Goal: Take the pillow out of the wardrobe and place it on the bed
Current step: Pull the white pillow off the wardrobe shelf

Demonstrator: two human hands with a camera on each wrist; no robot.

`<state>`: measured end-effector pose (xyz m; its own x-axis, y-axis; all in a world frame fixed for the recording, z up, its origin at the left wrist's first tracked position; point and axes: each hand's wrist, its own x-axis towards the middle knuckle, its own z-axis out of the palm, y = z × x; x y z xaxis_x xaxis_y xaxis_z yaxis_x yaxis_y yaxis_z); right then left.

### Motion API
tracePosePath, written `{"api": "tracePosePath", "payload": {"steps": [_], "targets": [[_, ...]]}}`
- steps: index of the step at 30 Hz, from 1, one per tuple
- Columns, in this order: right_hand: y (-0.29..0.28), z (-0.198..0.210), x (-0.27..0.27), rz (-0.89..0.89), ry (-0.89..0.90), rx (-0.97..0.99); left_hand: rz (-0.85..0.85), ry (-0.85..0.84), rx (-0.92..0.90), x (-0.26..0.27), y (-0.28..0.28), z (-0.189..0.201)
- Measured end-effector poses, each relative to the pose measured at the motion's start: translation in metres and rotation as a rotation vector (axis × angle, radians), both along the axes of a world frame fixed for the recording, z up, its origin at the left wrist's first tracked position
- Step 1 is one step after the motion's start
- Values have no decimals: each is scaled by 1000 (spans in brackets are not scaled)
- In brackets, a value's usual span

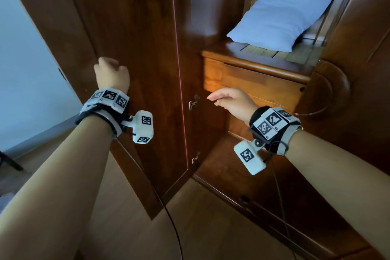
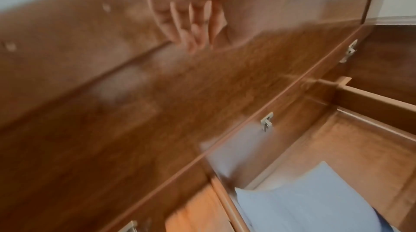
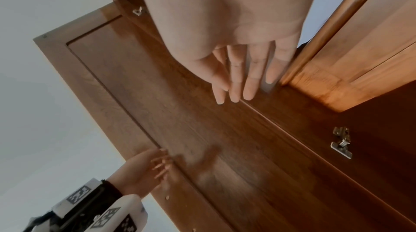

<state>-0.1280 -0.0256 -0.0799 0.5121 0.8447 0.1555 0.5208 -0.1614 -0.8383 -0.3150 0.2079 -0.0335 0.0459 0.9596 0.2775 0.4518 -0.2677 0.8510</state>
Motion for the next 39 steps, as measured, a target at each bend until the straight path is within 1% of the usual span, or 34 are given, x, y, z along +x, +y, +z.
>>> {"api": "tracePosePath", "payload": {"steps": [2,4,5,7,9,11,14,16,18,21,24,27,30,34,37,38,39], "targets": [[-7,0,19,-62,15,19,-257,62,-220,24,-14,-6],[-8,3,40,-144,24,53,-498,51,-428,48,-28,-11],[-7,6,50,-177,25,62,-562,64,-443,61,-32,-12],[-1,15,72,-223,27,75,-635,143,-349,87,-37,-8],[11,24,98,-285,48,105,-671,161,-274,119,-29,-3],[27,32,127,-354,86,140,-721,127,-294,156,-16,1],[57,44,173,-401,235,212,-789,47,-296,222,6,7],[78,53,205,-488,293,276,-821,7,-280,269,24,11],[100,63,239,-579,294,326,-859,-27,-279,315,43,17],[127,78,291,-701,311,322,-904,-45,-272,378,67,29],[143,87,349,-845,320,333,-935,-81,-264,440,85,42],[151,88,397,-1004,304,287,-923,-79,-238,495,97,45],[151,91,434,-1166,274,239,-909,-43,-231,538,103,46],[151,89,477,-1277,233,157,-932,2,-229,583,111,44],[151,85,505,-1290,239,135,-957,39,-267,605,114,42],[149,81,519,-1294,253,104,-963,57,-264,613,115,41],[148,83,522,-1283,255,65,-968,78,-259,621,117,41]]}}
